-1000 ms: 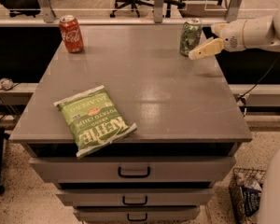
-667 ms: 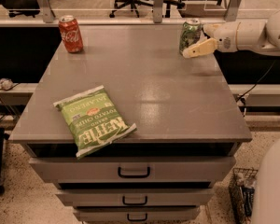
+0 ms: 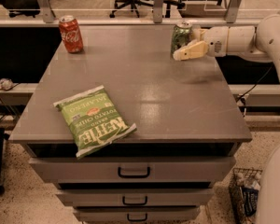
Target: Knock green can over
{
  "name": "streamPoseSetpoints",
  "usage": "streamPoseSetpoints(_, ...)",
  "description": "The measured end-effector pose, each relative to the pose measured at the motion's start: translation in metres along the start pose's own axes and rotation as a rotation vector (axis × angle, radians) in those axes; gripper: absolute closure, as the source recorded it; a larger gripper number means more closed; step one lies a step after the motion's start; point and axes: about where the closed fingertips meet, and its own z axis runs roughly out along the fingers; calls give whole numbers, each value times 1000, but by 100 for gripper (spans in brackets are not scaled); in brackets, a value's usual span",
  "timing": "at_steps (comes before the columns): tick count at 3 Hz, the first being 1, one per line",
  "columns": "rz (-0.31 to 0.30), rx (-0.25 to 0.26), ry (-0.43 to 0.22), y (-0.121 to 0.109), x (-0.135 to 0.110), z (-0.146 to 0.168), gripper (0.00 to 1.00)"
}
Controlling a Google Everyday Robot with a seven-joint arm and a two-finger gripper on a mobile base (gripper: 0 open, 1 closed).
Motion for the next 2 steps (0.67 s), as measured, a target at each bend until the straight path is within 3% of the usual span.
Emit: streamPoseSetpoints(2, 65, -237, -72, 93, -19, 5, 0)
